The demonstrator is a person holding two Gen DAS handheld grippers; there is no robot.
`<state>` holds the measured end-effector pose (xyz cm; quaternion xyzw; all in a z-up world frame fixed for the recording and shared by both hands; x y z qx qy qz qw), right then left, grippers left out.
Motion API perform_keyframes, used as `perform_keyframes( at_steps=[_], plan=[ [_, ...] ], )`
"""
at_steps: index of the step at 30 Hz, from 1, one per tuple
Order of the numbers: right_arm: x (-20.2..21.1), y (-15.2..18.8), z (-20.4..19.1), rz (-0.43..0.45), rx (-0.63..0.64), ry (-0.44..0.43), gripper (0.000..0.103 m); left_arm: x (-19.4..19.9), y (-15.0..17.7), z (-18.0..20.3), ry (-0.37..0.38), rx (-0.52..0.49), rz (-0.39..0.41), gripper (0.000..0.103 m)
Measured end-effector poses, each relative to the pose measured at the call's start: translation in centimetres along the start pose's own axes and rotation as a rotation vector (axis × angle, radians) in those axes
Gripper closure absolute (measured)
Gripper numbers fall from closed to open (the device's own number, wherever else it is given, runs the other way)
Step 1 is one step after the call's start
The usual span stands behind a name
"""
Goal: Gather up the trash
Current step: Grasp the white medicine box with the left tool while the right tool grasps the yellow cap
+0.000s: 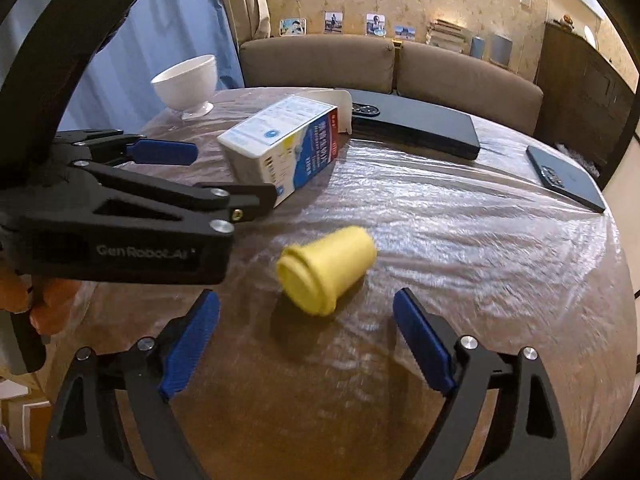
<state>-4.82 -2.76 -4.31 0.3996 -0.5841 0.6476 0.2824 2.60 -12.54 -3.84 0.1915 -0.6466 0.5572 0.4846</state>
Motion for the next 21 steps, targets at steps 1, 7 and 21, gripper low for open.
perform_keyframes(
  at_steps=[1, 7, 21],
  plan=[
    [-0.1, -0.2, 0.1, 0.0, 0.005, 0.003, 0.02, -0.4, -0.4, 0.0, 0.013, 0.001, -0.001, 0.014],
    [-1.0, -1.3, 0.6, -0.005, 0.034, 0.006, 0.026, -1.7, -1.9, -0.4, 0.047, 0.021, -0.016, 0.014],
    [-1.0, -1.8, 0.4, 0.018, 0.084, 0.034, 0.053, -3.0, -2.6, 0.5, 0.063, -0.031, -0.034, 0.037]
  ],
)
Point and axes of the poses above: each gripper's, at about its wrist camera, not at the fingertips, and x roughly against the way its jaws point, z to its right, y to its underside, the point moved 7 cm from there along -x, roughly the way its jaws point, and after that the axes turned 7 degrees about x, right-handed, at the moved point
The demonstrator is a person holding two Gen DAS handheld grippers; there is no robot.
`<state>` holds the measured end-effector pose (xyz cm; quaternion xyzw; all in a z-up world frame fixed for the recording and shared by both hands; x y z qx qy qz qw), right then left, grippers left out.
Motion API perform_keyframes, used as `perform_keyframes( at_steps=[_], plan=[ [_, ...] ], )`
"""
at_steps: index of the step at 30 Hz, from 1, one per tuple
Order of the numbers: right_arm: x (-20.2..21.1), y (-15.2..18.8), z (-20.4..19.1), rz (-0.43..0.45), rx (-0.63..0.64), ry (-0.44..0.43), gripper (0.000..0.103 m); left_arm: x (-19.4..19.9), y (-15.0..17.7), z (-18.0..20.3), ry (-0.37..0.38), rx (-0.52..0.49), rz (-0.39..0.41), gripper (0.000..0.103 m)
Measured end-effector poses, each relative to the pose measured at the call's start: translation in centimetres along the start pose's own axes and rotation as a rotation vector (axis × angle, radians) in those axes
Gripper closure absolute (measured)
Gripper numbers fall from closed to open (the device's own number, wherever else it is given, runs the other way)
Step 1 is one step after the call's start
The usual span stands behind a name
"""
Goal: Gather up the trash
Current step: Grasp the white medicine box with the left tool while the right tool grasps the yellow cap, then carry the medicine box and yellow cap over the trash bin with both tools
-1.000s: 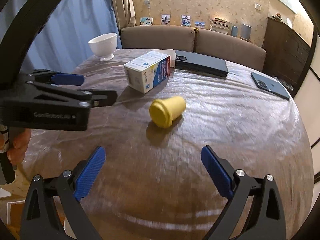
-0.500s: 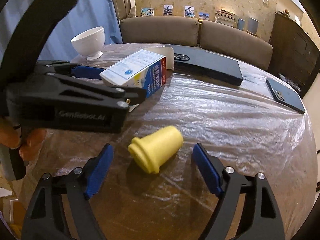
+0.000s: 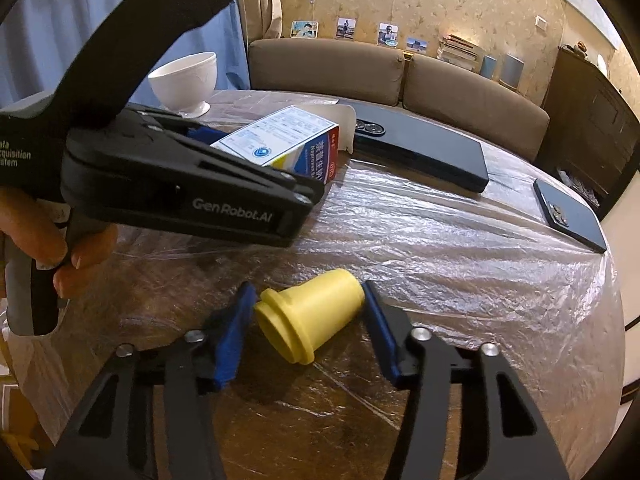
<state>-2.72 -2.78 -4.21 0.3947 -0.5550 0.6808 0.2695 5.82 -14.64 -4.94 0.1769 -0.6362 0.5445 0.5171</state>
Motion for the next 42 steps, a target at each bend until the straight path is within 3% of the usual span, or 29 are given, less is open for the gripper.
perform_keyframes(
  at_steps=[4, 12, 26, 42],
  plan=[
    [0.2, 0.3, 0.1, 0.009, -0.008, 0.005, 0.053, 0.3, 0.0, 0.2, -0.005, -0.008, 0.004, 0.055],
    [0.6, 0.9, 0.3, 0.001, -0.065, -0.004, 0.053, 1.4, 0.3, 0.7, -0.036, -0.038, 0.039, 0.055],
    [2.3, 2.4, 1.4, 0.015, -0.142, -0.015, 0.053, 3.8, 2.1, 1.1, -0.048, 0.002, 0.076, 0.055],
    [4.8, 4.4, 1.8, 0.021, -0.163, -0.016, 0.053, 7.5, 6.4, 2.1, 0.004, 0.097, 0.101, 0.055]
  ],
)
Point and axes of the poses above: each gripper's, at about its wrist camera, not at the fingertips, and x roughly against the way its jaws point, z to its right, y to its underside, the point moved 7 cm from there along -x, roughly the way its jaws point, and after that the axes turned 7 degrees about x, right-handed, at the moved point
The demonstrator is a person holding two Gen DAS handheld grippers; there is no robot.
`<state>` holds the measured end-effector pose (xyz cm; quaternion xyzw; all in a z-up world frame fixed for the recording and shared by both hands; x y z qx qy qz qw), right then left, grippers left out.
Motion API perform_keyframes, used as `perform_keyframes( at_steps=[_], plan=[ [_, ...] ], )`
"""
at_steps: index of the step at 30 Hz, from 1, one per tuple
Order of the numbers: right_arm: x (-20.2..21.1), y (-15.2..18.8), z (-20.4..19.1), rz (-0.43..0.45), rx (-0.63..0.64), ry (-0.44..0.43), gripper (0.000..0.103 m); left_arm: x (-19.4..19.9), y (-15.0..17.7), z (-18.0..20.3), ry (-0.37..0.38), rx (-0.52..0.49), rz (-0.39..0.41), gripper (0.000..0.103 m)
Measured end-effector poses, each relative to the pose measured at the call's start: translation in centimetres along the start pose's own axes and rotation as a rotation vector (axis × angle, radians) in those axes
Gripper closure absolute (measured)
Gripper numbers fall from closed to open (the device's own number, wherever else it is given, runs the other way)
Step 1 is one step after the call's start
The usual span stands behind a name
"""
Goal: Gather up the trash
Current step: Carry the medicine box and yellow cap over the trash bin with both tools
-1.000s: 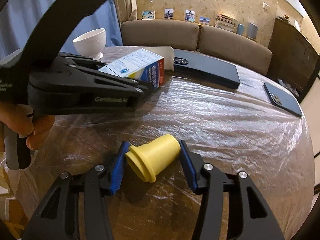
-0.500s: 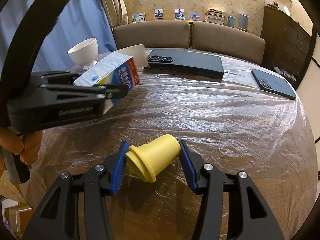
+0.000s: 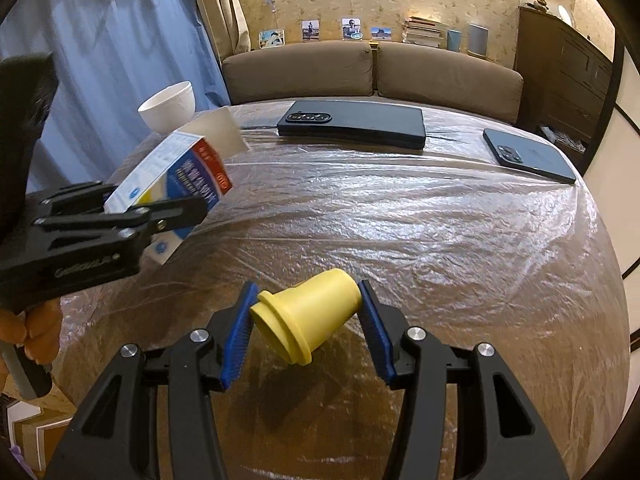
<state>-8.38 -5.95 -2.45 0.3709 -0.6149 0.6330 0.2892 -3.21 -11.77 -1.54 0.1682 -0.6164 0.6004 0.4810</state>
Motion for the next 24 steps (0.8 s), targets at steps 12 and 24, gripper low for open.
perform_keyframes(
  at_steps=[12, 24],
  plan=[
    [2.2, 1.7, -1.2, 0.002, 0.008, -0.019, 0.053, 2.8, 4.4, 0.0, -0.035, 0.019, 0.004, 0.055],
    [5.1, 3.9, -2.5, 0.015, 0.011, -0.051, 0.053, 5.5, 7.7, 0.2, -0.022, 0.062, 0.006, 0.055]
  ],
)
Point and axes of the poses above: each gripper's, at about its wrist camera, not at the fingertips, and x roughly against the way its jaws point, z to its right, y to its underside, the point moved 7 cm from there along -x, roughly the way its jaws point, and after that the axes turned 7 degrees about x, right-handed, at the moved point
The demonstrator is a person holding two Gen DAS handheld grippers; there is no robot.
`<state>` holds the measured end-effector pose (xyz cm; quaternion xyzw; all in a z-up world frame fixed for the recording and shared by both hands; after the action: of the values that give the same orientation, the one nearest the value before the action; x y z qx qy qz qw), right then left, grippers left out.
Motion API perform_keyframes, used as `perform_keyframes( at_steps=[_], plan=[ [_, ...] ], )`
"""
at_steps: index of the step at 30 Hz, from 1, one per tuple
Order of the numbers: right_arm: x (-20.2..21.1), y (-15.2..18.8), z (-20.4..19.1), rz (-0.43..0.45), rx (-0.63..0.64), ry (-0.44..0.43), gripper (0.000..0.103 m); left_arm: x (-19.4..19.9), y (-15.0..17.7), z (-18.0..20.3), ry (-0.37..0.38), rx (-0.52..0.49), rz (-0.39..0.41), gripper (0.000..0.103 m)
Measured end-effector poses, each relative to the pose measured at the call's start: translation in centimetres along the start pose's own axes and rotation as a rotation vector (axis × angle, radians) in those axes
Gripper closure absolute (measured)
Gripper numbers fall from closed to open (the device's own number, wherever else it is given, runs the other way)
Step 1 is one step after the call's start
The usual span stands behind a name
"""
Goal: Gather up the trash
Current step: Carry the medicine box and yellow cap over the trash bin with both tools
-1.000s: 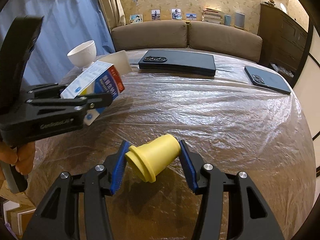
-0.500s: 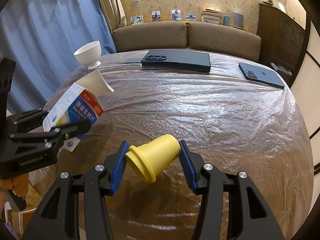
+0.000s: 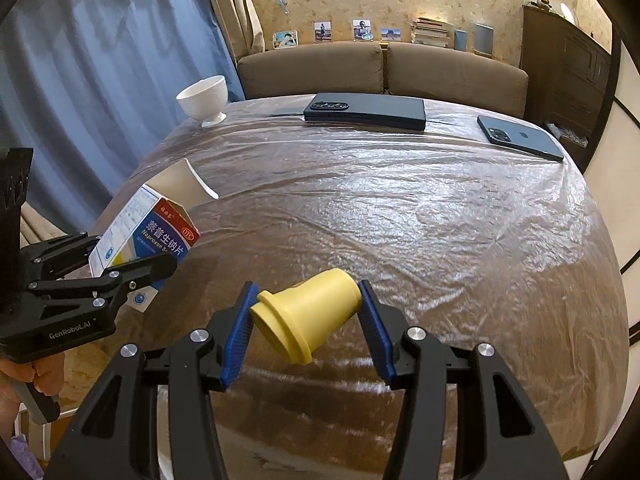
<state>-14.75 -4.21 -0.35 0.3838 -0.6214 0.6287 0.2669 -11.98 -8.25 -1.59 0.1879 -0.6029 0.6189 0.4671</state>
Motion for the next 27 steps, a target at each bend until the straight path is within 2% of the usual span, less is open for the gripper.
perform_keyframes(
  at_steps=[11, 27],
  plan=[
    [3.0, 1.9, -1.6, 0.018, 0.045, -0.021, 0.053, 3.2, 3.0, 1.1, -0.002, -0.027, 0.016, 0.055],
    [5.3, 6.4, -3.1, -0.015, 0.073, -0.076, 0.053, 4.9, 8.4, 3.3, 0.002, -0.04, -0.037, 0.055]
  ],
)
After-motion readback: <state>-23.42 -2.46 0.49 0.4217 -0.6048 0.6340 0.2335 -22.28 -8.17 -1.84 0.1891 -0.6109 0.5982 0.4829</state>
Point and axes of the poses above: each gripper's, at about its wrist camera, not at the fingertips, and x roughly against the way its jaws point, z to its right, y to its underside, the point moved 7 cm from there along -x, roughly the way its jaws point, and after that the axes turned 7 degrees about x, right-handed, at the moved point
